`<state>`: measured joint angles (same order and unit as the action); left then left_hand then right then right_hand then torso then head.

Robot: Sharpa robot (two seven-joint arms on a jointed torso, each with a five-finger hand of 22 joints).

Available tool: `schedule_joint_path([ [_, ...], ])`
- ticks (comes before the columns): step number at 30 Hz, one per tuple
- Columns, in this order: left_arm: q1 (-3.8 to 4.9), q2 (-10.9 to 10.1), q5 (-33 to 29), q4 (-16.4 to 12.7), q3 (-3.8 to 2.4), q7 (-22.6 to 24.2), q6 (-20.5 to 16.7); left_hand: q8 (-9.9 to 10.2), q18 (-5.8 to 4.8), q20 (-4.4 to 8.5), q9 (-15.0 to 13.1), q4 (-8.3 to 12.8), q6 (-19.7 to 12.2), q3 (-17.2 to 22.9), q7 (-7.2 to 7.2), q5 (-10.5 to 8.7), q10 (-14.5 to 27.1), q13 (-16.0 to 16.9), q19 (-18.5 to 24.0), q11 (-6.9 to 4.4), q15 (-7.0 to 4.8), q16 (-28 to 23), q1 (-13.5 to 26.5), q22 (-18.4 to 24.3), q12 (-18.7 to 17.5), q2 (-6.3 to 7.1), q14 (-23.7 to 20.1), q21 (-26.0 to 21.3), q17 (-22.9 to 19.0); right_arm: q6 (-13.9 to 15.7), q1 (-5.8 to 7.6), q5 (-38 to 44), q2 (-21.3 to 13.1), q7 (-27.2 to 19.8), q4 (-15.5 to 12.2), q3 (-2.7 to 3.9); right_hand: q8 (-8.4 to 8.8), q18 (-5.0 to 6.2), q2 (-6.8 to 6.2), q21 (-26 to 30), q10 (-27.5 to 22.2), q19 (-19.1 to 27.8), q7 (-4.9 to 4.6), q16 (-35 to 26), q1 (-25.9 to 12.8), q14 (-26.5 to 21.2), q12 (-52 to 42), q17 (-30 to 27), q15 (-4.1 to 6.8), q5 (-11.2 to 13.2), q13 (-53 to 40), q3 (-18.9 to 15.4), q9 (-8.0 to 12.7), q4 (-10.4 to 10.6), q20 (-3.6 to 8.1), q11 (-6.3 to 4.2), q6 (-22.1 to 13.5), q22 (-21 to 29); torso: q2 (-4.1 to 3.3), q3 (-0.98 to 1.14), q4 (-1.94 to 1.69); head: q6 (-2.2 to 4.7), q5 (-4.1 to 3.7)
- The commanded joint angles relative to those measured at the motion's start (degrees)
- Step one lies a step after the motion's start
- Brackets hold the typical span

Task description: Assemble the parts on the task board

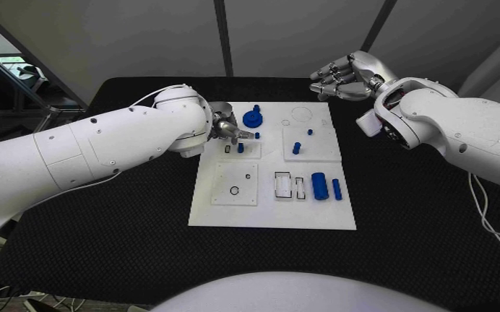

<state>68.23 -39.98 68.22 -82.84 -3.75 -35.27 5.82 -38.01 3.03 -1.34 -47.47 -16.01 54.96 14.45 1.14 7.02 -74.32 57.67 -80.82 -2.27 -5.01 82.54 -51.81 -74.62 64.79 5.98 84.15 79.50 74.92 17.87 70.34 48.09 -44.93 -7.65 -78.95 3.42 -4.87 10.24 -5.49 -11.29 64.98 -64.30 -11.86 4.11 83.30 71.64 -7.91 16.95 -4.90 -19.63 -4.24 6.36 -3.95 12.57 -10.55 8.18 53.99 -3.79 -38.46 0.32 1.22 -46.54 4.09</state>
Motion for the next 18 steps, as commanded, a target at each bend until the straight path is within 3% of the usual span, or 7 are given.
schedule_joint_path([
  [1,0.14,-0.34,-0.62,-0.38,-1.36,1.42,-1.4,0.69,0.96,-0.07,0.11,-0.29,-1.31,-1.77,0.5,0.31,1.81,-1.81,1.26,0.31,0.03,-0.07,-1.69,1.38,-1.62,-0.18,3.83,-1.19,8.7,-0.33,0.08,0.1,0.08,-0.39,0.17,0.05,0.23,0.21,-0.06,0.26,-0.39,0.01,-0.29,-0.35,-0.65,-0.47,0.3,-0.07,-0.08,-0.35,0.08,-0.35,0.06,0.01,-0.44,0.05,0.09,0.05,0.02,0.0,-0.03,0.09,0.02],
  [3,0.18,-0.65,-1.54,-0.36,-2.64,1.62,-0.37,2.55,1.34,-0.46,1.05,-0.15,-3.75,-2.77,1.48,0.62,4.86,-5.75,2.54,1.05,0.53,-1.02,-3.15,3.3,-5.16,-0.39,3.47,-2.71,7.94,-0.33,0.08,0.1,0.1,-0.39,0.29,0.05,0.23,0.21,-0.06,0.31,-0.42,0.03,-0.29,-0.36,-0.68,-0.51,0.3,-0.1,-0.1,-0.34,0.08,-0.36,0.06,0.01,-0.45,0.06,0.08,0.05,0.03,0.03,-0.02,0.18,0.06],
  [5,0.42,-0.92,-2.14,0.07,-3.79,1.49,1.67,6.62,1.53,-1.41,3.86,-0.16,-7.43,-4.02,3.39,0.7,7.83,-9.11,3.55,2.66,1.82,-2.13,-4.93,4.63,-8.22,-0.86,2.95,-3.9,7.1,-0.32,0.08,0.1,0.12,-0.38,0.43,0.04,0.23,0.21,-0.06,0.31,-0.42,0.03,-0.29,-0.36,-0.68,-0.51,0.3,-0.1,-0.1,-0.34,0.08,-0.36,0.06,0.01,-0.45,0.06,0.08,0.05,0.03,0.03,-0.03,0.26,0.05],
  [8,1.38,-1.04,-2.6,1.65,-4.73,1.25,5.03,9.26,1.9,-2.42,6.77,-0.26,-7.47,-5.85,4.36,0.73,9.47,-10.79,4.55,3.56,2.66,0.77,-6.82,5.89,-9.46,-1.63,3.82,-5.12,9.34,-0.29,0.08,0.1,0.13,-0.36,0.59,0.04,0.23,0.21,-0.06,0.31,-0.42,0.03,-0.29,-0.36,-0.68,-0.51,0.3,-0.1,-0.1,-0.34,0.08,-0.36,0.06,0.01,-0.45,0.06,0.08,0.05,0.05,0.05,-0.04,0.44,0.1],
  [11,2.68,-0.71,-2.84,3.97,-5.21,1.06,7.95,11.28,2.09,-3.01,9.34,-0.4,-7.38,-7.67,4.91,0.75,9.93,-11.26,4.77,4.08,3.24,0.72,-8.06,6.12,-9.49,-2.36,3.63,-5.52,9.2,-0.29,0.08,0.1,0.18,-0.34,0.71,0.04,0.23,0.21,-0.06,0.31,-0.42,0.03,-0.29,-0.36,-0.68,-0.51,0.3,-0.1,-0.1,-0.34,0.08,-0.36,0.06,0.01,-0.45,0.06,0.08,0.05,0.02,0.08,0.05,0.68,0.23],
  [14,3.79,0.68,-2.95,7.51,-5.44,1.09,10.13,11.78,2.14,-3.18,10.19,-0.37,-7.12,-8.49,5.04,0.68,10.12,-11.44,4.83,4.18,3.3,0.71,-8.5,6.17,-9.48,-2.53,3.57,-5.64,9.14,-0.3,0.08,0.1,0.29,-0.32,0.81,0.04,0.24,0.21,-0.04,0.36,-0.44,0.05,-0.29,-0.37,-0.69,-0.56,0.29,-0.12,-0.12,-0.35,0.08,-0.37,0.06,0.0,-0.47,0.07,0.06,0.06,-0.03,0.07,0.05,1.03,0.36],
  [18,4.57,2.8,-2.58,12.09,-4.9,1.24,11.65,12.1,2.17,-3.27,10.79,-0.35,-6.92,-9.09,5.09,0.66,10.28,-11.58,4.87,4.25,3.35,0.71,-8.88,6.21,-9.47,-2.7,3.52,-5.74,9.11,-0.33,0.08,0.1,0.46,-0.29,0.83,0.04,0.24,0.21,-0.04,0.36,-0.44,0.05,-0.29,-0.37,-0.69,-0.56,0.29,-0.12,-0.12,-0.35,0.08,-0.37,0.06,0.0,-0.47,0.07,0.06,0.06,-0.11,0.07,0.15,1.16,0.56],
])
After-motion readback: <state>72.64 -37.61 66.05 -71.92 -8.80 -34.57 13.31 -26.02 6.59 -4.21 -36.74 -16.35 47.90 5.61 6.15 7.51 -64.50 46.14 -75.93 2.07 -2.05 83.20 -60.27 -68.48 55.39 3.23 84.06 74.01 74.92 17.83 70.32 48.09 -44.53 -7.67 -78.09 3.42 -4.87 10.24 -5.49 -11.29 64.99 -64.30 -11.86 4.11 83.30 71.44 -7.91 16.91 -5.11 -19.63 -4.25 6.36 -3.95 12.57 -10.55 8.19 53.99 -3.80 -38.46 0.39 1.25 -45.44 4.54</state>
